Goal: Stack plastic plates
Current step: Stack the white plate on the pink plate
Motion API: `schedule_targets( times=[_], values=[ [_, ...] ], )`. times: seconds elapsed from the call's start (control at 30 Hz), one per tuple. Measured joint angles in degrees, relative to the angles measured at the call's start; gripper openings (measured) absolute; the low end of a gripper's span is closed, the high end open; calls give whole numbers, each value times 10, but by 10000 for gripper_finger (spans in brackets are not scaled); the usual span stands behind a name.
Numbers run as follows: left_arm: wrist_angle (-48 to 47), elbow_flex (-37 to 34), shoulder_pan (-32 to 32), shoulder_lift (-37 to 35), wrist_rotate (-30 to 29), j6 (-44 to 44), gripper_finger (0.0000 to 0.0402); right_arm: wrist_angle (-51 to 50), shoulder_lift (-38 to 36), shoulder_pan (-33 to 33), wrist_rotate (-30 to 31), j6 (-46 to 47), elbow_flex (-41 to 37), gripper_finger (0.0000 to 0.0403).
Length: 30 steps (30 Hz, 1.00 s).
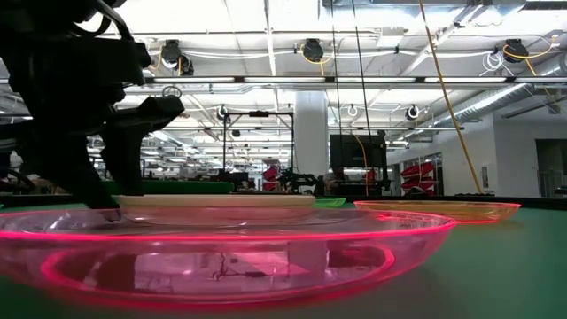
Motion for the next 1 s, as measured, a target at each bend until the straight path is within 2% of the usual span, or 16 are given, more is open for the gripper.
schedule_targets(
  times=[0.23, 0.37, 0.63, 1.0],
  values=[
    [-1, -1, -2, 0, -2, 6, 33, 0, 0, 0, 0, 0, 0, 258],
    [-2, -1, -1, 1, -7, 12, 12, 0, 0, 0, 0, 0, 0, 258],
    [-4, 6, -1, 1, -37, 21, 15, 0, 0, 0, 0, 0, 0, 258],
    [-46, 58, -1, 1, -41, 21, 16, 0, 0, -7, 0, 0, 0, 258]
  ],
)
